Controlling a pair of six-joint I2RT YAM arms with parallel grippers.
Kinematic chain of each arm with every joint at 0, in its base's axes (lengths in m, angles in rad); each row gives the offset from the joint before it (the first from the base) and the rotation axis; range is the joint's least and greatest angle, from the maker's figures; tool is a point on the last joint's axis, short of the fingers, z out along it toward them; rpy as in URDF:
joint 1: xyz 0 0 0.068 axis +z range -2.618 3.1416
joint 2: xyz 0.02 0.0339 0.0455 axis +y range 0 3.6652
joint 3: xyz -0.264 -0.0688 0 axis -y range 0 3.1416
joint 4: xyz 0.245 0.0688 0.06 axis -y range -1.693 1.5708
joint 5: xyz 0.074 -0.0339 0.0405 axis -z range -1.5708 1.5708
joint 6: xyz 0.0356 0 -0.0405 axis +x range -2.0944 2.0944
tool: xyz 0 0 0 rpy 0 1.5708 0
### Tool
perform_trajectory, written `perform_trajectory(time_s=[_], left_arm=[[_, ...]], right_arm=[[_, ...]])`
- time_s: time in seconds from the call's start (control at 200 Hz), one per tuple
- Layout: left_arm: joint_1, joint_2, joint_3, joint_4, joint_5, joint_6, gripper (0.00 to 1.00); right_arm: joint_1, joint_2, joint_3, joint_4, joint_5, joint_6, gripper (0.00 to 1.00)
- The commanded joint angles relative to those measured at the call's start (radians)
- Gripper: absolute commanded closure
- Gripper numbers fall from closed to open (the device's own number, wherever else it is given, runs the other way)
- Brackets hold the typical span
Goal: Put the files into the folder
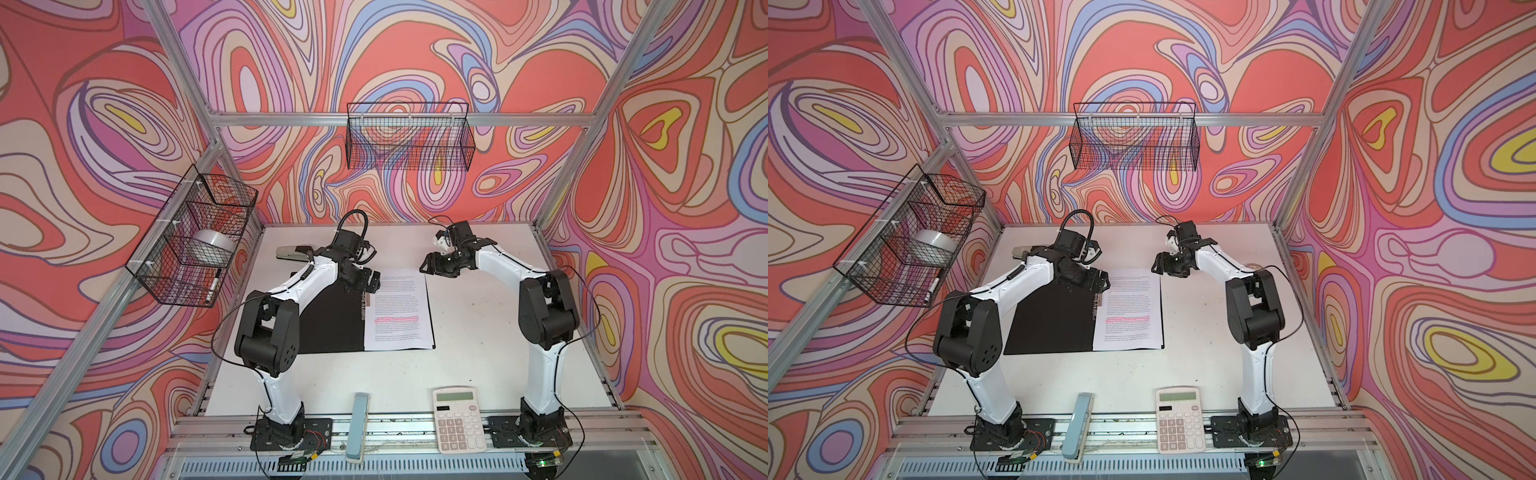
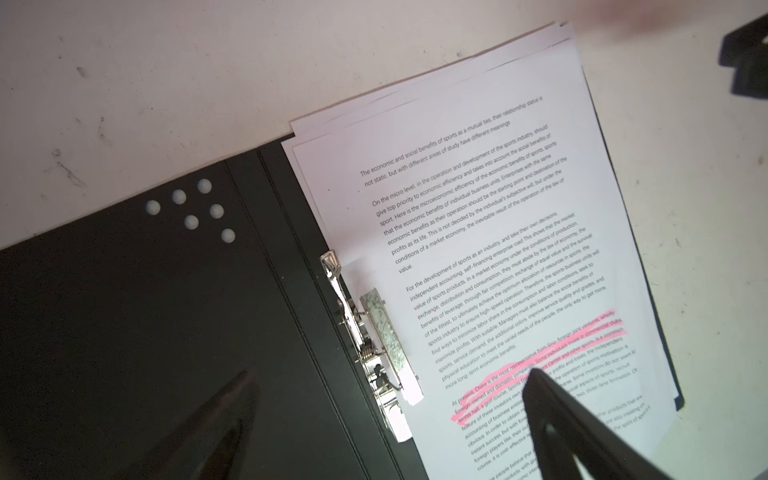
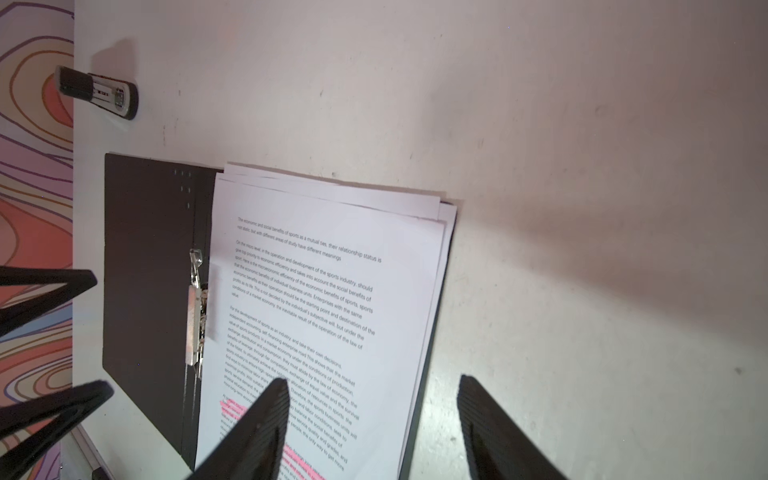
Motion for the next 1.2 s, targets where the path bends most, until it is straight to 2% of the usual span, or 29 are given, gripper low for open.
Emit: perform_trajectory(time_s=[0.0,0.386,0.526,0.871,1.192], left_arm=[[0.004,-0.01,-0.028,-0.024,0.024,-0.007,0.0],[0.032,0.007,-0.079,0.042,0.063,-0.041,0.0],[0.064,0.016,-0.108,0.088,0.13,-0.057,0.0],[0.095,0.061,-0.148,0.148,0.282,-0.086,0.0],[0.097,0.09,-0.159,0.167,0.3,-0.095,0.0]], right_arm=[[0.004,0.084,0.081,0.004,-0.007,0.001,0.32],[0.004,0.229,0.222,0.013,0.007,-0.009,0.31],[0.004,0.258,0.248,0.013,-0.003,-0.009,0.31],[0.004,0.281,0.275,0.023,-0.024,0.0,0.31],[0.004,0.3,0.287,0.017,-0.041,0.001,0.31]])
